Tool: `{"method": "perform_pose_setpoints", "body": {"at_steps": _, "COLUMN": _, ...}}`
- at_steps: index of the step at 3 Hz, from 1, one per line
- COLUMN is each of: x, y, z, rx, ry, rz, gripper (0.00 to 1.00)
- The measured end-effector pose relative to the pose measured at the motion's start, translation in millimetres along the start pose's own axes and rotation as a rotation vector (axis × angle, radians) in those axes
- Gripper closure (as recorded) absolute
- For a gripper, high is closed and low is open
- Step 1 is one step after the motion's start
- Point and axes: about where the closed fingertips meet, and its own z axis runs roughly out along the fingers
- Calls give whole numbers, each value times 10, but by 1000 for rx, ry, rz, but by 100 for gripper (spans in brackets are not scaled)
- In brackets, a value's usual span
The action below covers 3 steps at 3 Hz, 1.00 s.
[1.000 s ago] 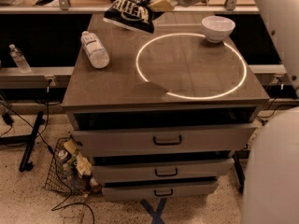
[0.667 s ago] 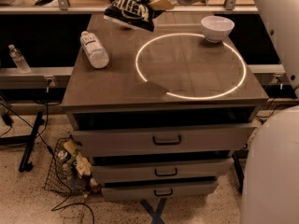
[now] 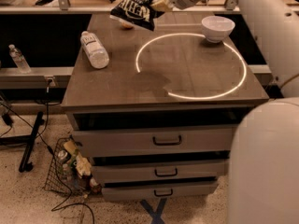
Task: Move blue chip bag near orange
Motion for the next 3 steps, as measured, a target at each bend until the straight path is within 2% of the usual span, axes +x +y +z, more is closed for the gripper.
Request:
{"method": "perform_pose_setpoints", "body": {"at_steps": 1, "x": 442, "y": -290, "z": 211, "rx": 84, "ry": 69, "rz": 17, "gripper": 100}}
{"method": "perform_pose_setpoints", "body": {"at_steps": 2, "x": 796, "y": -465, "z": 416, "rx": 130, "ry": 122, "rz": 41, "gripper": 100}}
{"method": "perform_pose_setpoints", "body": {"at_steps": 3, "x": 1048, "y": -556, "z": 630, "rx": 160, "ry": 160, "rz": 67, "gripper": 100}}
